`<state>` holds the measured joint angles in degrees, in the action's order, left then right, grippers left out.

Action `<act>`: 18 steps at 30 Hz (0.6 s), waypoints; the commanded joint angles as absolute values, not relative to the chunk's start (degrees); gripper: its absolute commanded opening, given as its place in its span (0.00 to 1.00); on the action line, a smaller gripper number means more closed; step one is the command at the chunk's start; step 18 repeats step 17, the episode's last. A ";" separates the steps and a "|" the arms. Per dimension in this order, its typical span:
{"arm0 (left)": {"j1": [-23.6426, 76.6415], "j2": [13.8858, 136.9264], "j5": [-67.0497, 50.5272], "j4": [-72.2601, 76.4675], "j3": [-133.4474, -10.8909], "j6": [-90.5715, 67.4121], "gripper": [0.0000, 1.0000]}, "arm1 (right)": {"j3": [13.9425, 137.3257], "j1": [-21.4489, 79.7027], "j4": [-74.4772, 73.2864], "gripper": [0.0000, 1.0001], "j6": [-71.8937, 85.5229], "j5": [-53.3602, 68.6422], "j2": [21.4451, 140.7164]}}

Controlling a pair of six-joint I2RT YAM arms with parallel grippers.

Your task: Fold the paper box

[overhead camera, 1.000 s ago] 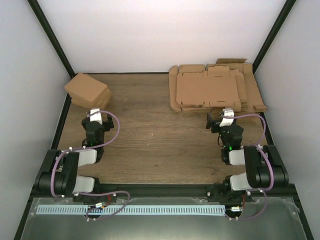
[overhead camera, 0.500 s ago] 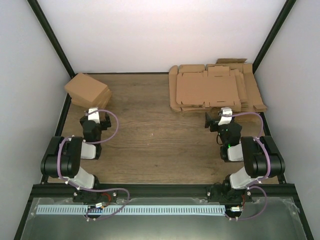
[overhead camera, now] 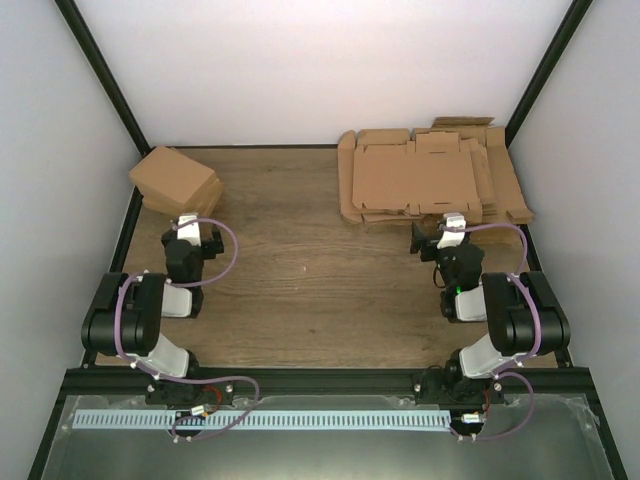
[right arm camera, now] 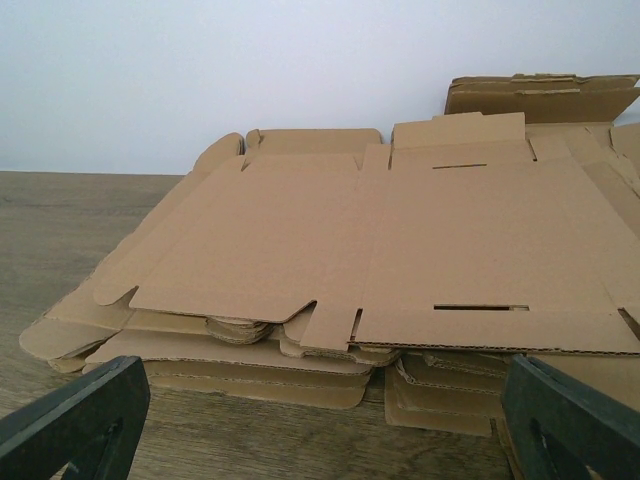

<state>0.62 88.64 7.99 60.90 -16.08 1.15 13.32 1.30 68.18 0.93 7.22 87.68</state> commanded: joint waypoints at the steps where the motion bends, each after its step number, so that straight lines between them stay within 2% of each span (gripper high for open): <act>1: 0.45 88.49 6.69 63.98 -16.79 0.89 1.00 | 14.63 0.70 69.07 1.00 0.79 6.06 87.80; 18: 0.44 88.43 6.76 64.01 -16.79 0.97 1.00 | 14.79 0.70 68.89 1.00 0.71 6.02 87.89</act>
